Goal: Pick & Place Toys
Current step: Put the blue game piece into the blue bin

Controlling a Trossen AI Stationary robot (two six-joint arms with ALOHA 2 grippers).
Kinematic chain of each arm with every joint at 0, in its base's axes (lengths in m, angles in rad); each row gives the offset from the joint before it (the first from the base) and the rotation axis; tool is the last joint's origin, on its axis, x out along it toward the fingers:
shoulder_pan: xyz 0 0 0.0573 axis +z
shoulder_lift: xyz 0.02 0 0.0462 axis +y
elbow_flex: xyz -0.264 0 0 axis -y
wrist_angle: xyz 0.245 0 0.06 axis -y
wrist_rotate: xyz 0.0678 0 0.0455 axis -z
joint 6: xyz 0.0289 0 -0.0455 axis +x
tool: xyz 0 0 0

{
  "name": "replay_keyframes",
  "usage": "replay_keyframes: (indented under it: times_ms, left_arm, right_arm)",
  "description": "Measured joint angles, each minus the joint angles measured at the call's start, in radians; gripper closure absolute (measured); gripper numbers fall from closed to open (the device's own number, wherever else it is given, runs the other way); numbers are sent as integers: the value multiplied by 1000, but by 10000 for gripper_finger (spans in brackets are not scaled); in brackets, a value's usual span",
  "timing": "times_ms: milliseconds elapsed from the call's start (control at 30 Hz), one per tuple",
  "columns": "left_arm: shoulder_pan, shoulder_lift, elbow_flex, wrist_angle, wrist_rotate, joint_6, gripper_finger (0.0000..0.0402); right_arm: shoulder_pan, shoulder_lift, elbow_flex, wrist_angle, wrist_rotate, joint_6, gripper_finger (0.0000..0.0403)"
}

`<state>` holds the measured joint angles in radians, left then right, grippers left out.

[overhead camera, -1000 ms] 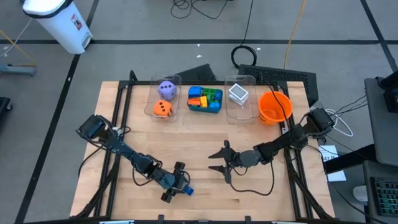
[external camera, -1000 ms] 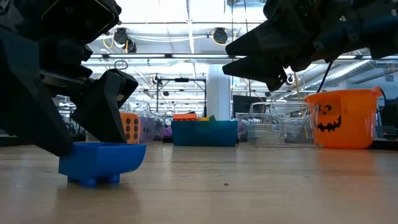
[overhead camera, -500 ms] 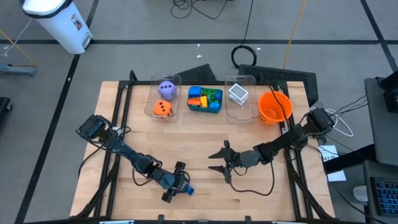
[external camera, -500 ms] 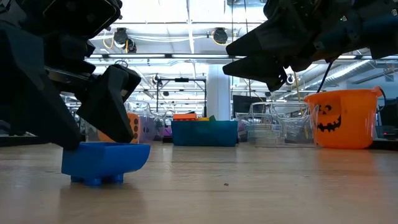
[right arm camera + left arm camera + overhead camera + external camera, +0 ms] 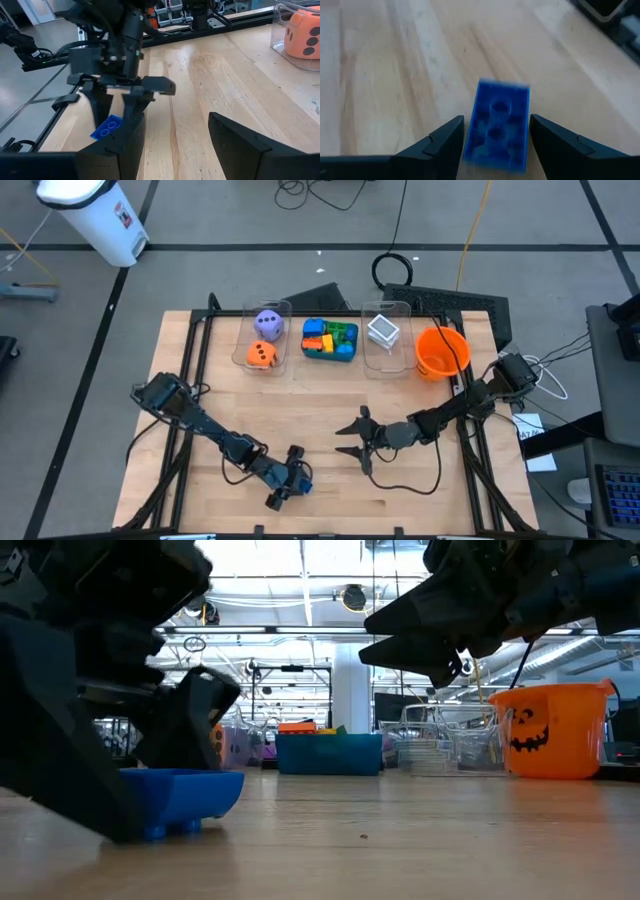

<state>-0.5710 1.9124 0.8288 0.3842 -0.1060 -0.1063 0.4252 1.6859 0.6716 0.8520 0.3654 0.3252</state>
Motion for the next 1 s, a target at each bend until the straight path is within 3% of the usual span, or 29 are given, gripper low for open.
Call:
replay_keyframes:
  times_ms: [233,500,667,867,1000]
  left_arm:
    - [6,13,41,-61,3,16,174]
    - [27,0,41,-96,6,-4,265]
    - [52,-75,38,-221,-16,17,264]
    - [97,-257,39,-436,-70,57,264]
    - [180,-361,39,-479,70,69,264]
  right_arm:
    - [0,0,0,-15,0,3,191]
    - [0,0,0,-19,0,3,190]
    - [0,0,0,-18,0,-13,190]
    - [1,0,3,-11,-47,-252,190]
    - [3,1,50,-30,-48,-443,190]
